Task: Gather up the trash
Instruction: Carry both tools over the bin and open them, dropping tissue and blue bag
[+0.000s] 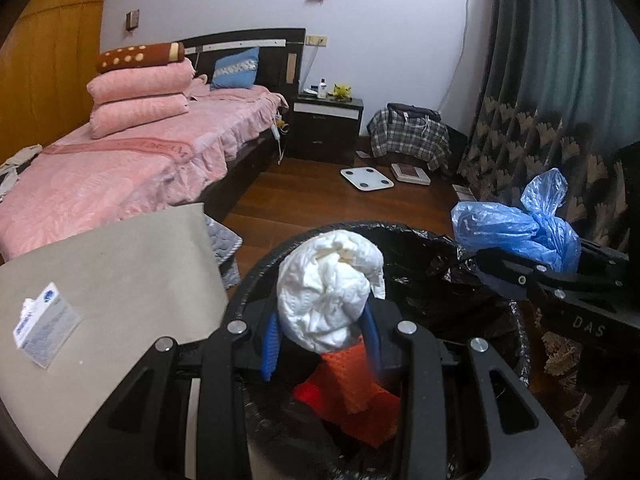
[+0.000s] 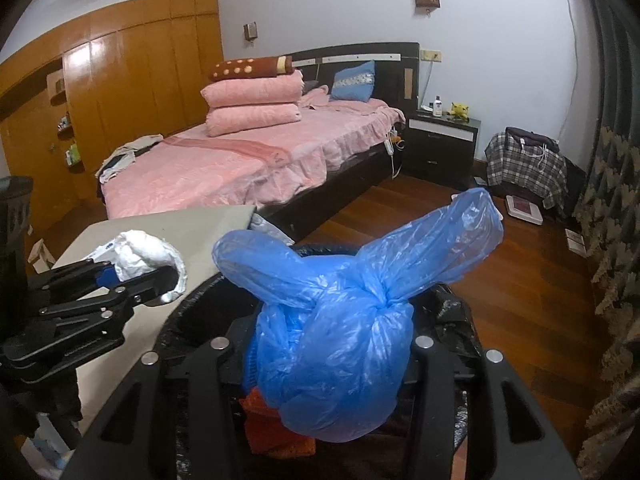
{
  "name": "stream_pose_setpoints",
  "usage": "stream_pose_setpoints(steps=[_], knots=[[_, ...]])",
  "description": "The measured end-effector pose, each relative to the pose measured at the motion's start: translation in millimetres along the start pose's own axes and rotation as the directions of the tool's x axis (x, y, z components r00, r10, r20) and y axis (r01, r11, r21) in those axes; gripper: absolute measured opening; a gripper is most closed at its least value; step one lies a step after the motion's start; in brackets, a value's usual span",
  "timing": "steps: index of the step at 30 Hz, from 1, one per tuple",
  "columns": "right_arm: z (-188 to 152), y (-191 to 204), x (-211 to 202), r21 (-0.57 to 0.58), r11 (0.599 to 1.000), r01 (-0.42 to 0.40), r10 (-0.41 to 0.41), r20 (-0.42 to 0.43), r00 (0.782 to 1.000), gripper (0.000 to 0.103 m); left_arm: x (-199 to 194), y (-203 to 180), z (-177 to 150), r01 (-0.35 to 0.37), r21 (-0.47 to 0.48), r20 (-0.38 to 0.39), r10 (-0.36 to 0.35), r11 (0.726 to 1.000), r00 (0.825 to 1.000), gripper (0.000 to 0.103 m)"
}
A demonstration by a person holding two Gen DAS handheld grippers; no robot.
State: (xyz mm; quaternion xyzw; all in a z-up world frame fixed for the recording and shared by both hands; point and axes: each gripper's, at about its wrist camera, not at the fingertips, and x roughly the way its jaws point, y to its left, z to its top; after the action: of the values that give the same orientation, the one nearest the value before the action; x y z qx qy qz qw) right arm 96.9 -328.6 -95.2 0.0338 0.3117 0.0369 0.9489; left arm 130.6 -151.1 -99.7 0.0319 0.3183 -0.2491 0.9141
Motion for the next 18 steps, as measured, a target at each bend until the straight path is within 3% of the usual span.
stream_pose_setpoints(steps=[4, 6, 7, 9, 13, 18], knots=[[-3.8, -7.2, 6.4, 0.002, 1.000, 0.006, -0.006, -0.014, 1.000, 0.050, 10.8, -6.7, -1.5, 0.015, 0.010, -0.019, -0.015, 1.000, 1.000, 0.034], [-6.5, -9.4, 13.2, -0.011, 1.000, 0.014, -0.015, -0.039, 0.999, 0.060, 16.3, -8.0, -2.5, 0.027, 0.016, -0.031, -0.027, 1.000, 0.999, 0.038], [-8.0, -9.8, 15.6, -0.018, 0.999, 0.028, -0.029, -0.049, 0.998, 0.073, 19.0, -8.0, -3.3, 0.034, 0.017, -0.038, -0.033, 0.999, 0.999, 0.041], [-12.1, -10.4, 22.6, -0.035, 0.998, 0.055, -0.058, -0.080, 0.995, 0.088, 19.8, -6.2, -3.6, 0.042, 0.012, -0.046, -0.041, 0.999, 0.998, 0.070], [-19.6, -18.0, 25.2, -0.026, 0.997, 0.078, -0.080, -0.105, 0.991, 0.091, 21.0, 0.7, -10.0, 0.031, 0.003, -0.070, -0.031, 1.000, 0.997, 0.076], [-23.2, -20.5, 15.8, 0.012, 0.997, 0.076, -0.075, -0.089, 0.993, 0.096, 2.2, 15.9, -13.6, 0.000, -0.025, -0.038, -0.001, 1.000, 0.999, 0.086]])
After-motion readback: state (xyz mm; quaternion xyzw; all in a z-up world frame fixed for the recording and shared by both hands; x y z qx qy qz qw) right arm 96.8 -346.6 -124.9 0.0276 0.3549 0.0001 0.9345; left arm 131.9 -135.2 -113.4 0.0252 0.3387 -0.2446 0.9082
